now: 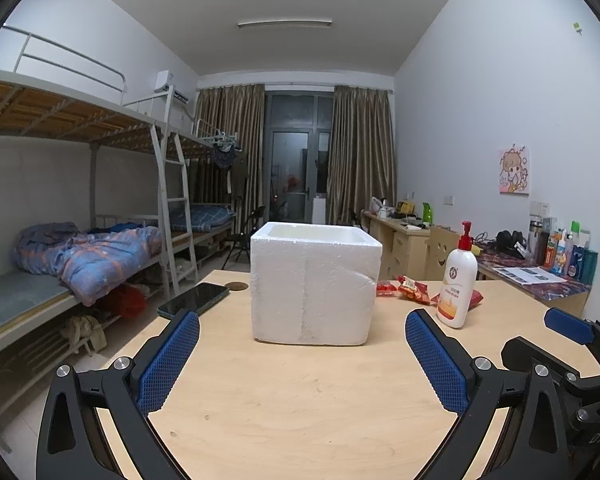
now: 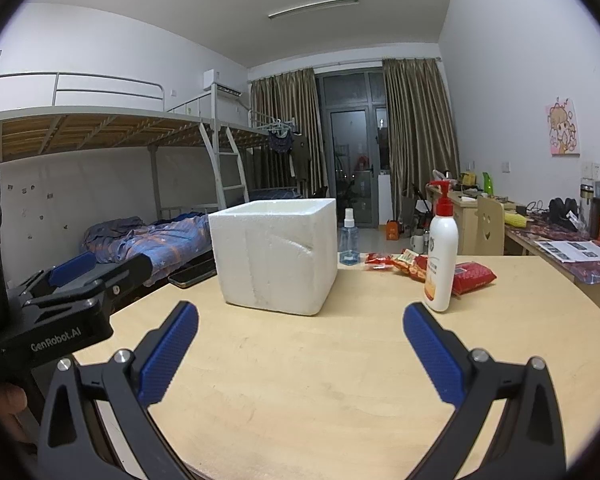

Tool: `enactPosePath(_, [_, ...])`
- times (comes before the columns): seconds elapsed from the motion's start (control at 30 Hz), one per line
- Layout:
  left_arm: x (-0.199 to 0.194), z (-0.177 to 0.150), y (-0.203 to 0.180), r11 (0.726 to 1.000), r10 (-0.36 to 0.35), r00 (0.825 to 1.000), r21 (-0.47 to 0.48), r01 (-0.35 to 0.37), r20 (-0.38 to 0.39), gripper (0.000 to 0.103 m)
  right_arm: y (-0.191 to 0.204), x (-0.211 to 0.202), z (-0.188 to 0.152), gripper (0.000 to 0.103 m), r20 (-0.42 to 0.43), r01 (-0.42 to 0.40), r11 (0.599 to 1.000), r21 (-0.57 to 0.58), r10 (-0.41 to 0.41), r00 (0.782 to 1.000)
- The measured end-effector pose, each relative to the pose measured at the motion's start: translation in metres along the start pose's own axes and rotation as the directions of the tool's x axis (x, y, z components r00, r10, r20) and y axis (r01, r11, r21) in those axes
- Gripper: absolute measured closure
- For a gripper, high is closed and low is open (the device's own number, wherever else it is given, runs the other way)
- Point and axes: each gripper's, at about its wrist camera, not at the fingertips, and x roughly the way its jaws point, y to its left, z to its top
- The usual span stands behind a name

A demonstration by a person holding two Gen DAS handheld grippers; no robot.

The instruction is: Organize soft objects

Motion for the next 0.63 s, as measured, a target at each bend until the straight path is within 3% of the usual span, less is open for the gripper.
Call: enactPosePath(0.63, [-0.0031,-0.0003,-0.0018,1.0,0.003,1.0,0.028,-0.003,0.008,0.0,-0.0016,0.0007,0.0001,0.0,-0.006,-0.004,1.0,0.004,0.005,1.0])
